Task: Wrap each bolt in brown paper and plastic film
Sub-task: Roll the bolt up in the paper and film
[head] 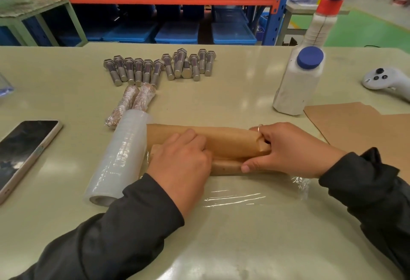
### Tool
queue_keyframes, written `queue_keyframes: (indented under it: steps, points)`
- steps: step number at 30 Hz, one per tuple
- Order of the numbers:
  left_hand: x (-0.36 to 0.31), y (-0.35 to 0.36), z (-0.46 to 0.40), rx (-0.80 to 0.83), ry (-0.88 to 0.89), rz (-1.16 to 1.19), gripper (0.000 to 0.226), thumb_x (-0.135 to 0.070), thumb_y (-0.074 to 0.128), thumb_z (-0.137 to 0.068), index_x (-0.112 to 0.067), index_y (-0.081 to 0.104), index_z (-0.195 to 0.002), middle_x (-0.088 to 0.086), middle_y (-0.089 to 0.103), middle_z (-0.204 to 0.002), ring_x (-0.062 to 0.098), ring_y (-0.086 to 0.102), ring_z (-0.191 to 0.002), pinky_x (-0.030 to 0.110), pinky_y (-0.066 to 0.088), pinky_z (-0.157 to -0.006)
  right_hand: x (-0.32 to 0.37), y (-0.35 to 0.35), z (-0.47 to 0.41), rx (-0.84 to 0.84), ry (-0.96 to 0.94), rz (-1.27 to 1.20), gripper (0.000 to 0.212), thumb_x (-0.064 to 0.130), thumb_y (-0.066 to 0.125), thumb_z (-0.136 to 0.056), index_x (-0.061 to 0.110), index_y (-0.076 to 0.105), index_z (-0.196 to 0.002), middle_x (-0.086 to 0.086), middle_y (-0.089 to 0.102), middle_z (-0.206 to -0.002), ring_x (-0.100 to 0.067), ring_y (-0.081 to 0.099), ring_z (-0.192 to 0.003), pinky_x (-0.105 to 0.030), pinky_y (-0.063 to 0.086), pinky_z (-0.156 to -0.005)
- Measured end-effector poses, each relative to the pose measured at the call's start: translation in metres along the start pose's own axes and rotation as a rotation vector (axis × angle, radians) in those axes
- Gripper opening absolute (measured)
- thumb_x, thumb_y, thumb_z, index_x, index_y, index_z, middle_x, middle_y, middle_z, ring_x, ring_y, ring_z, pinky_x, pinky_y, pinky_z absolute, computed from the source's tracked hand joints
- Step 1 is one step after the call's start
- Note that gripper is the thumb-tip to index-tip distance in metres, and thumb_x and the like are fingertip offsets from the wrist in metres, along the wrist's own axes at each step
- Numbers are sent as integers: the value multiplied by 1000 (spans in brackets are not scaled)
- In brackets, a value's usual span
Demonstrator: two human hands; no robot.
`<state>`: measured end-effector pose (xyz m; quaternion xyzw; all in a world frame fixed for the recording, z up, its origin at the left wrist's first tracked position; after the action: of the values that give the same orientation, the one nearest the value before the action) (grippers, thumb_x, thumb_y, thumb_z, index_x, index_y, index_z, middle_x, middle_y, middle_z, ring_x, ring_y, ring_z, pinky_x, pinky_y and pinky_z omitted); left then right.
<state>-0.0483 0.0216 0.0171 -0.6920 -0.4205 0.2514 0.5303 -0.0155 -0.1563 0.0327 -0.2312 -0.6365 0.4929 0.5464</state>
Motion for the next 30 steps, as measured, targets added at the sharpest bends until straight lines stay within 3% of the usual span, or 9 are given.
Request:
queue_keyframes:
  steps: [3, 6, 11, 13, 16, 20, 23, 27, 30]
  points:
    - [3, 3, 4, -62, -23, 71, 22, -9, 87, -45, -14, 67, -54, 1, 54, -53, 22, 55, -54, 28, 36, -55, 1, 4, 0, 42, 19, -97, 34, 31, 79, -69, 3, 64, -80, -10, 64, -74, -24, 55, -68, -31, 42, -62]
    - [7, 4, 8, -139, -81, 124, 22, -14, 83, -53, -8, 64, -62, 3, 58, -56, 23, 55, -56, 31, 26, -60, 4, 6, 3, 74, -33, -182, 15, 21, 77, -74, 9, 72, -83, -3, 70, -77, -13, 60, -70, -28, 46, -68]
    - [16, -12, 8, -251, -154, 98, 95, -29, 92, -32, -9, 48, -114, 16, 60, -104, 29, 42, -104, 35, 26, -87, 2, 10, 3, 60, -64, -182, 15, 19, 74, -77, 5, 72, -83, -5, 70, -78, -18, 62, -72, -33, 48, -71]
    - [22, -17, 3, -159, -95, 52, 113, -37, 91, -31, -13, 44, -130, 15, 56, -123, 28, 37, -124, 38, 17, -100, 1, 10, 4, 70, -78, -209, 14, 17, 74, -78, 7, 73, -87, -3, 72, -83, -18, 65, -79, -35, 51, -75]
    - [32, -18, -7, 131, -61, 100, 100, -54, 79, -53, -27, 36, -138, -8, 49, -131, 14, 26, -137, 28, -3, -106, 1, 11, 5, 73, -96, -237, 13, 14, 74, -78, 10, 75, -90, 0, 73, -86, -16, 66, -81, -32, 51, -77]
    - [34, -13, -10, 213, -27, 193, 23, -47, 67, -75, -37, 55, -92, -18, 47, -80, 10, 51, -91, 20, 27, -75, -1, 13, 6, 63, -113, -264, 5, 12, 74, -78, 13, 75, -82, 10, 69, -71, -6, 61, -66, -26, 50, -68]
    - [27, -15, -3, 200, -52, 112, 33, -39, 64, -81, -31, 36, -64, -12, 39, -66, 13, 50, -71, 24, 30, -58, 0, 13, 9, 60, -151, -256, 25, 10, 72, -80, 32, 67, -69, 22, 58, -56, 1, 52, -56, -17, 42, -59]
    - [16, -20, 6, 31, 108, 8, 36, -7, 89, -42, -14, 54, -50, -2, 49, -48, 20, 45, -31, 17, 28, -36, 0, 13, 12, 78, -213, -167, 32, 4, 66, -81, 34, 64, -68, 9, 66, -66, -8, 60, -63, -24, 48, -65]
    - [8, -18, 15, -28, 134, -53, 15, -2, 74, -55, -14, 66, -54, 1, 61, -53, 21, 55, -39, 19, 39, -38, -3, 12, 17, 175, -226, -96, 26, 0, 61, -79, 25, 63, -71, 2, 57, -65, -15, 50, -60, -28, 47, -65]
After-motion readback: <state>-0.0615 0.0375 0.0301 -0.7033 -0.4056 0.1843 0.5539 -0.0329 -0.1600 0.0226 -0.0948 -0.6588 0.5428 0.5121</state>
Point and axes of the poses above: each hand's wrist, its own z-axis away from the middle knuckle, its own y-axis out of the palm, x = y × z, the point moved 2 cm from there along -z, towards the middle knuckle
